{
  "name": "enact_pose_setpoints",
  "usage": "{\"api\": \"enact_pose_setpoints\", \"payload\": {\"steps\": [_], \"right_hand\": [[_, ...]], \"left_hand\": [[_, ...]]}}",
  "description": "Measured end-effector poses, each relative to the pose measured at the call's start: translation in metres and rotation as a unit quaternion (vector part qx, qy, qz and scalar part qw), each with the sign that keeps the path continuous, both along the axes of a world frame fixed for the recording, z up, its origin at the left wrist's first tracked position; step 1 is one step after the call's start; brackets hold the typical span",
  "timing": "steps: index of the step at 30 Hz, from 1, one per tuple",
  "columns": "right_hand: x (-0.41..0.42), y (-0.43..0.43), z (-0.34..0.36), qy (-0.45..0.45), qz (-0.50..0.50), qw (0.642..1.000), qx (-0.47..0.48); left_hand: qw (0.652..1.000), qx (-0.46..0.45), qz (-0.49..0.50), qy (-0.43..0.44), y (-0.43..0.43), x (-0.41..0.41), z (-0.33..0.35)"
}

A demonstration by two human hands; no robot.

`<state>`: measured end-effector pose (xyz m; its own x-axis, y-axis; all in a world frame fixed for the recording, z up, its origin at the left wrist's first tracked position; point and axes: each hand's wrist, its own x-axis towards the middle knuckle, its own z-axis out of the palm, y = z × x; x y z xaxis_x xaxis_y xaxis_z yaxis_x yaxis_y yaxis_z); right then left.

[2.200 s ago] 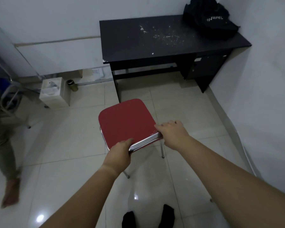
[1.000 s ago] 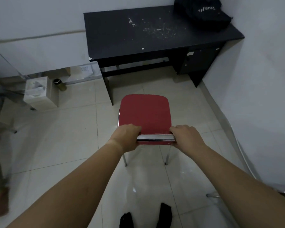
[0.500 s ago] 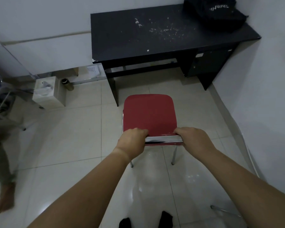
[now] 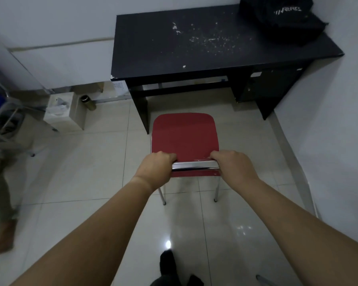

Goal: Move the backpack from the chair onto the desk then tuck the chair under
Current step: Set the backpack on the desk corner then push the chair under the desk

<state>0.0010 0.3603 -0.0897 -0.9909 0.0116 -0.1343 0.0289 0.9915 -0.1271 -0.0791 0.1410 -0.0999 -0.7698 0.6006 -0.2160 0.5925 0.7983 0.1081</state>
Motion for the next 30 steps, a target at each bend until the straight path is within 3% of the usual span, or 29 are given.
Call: {"api": "enact_pose_setpoints", "payload": {"steps": [30], "right_hand": [[-0.148, 0.089, 0.001, -0.004, 0.004, 1.0, 0.016]], "left_hand": [[1.0, -0.012, -0.019, 0.002, 0.086, -0.14, -0.002]]}}
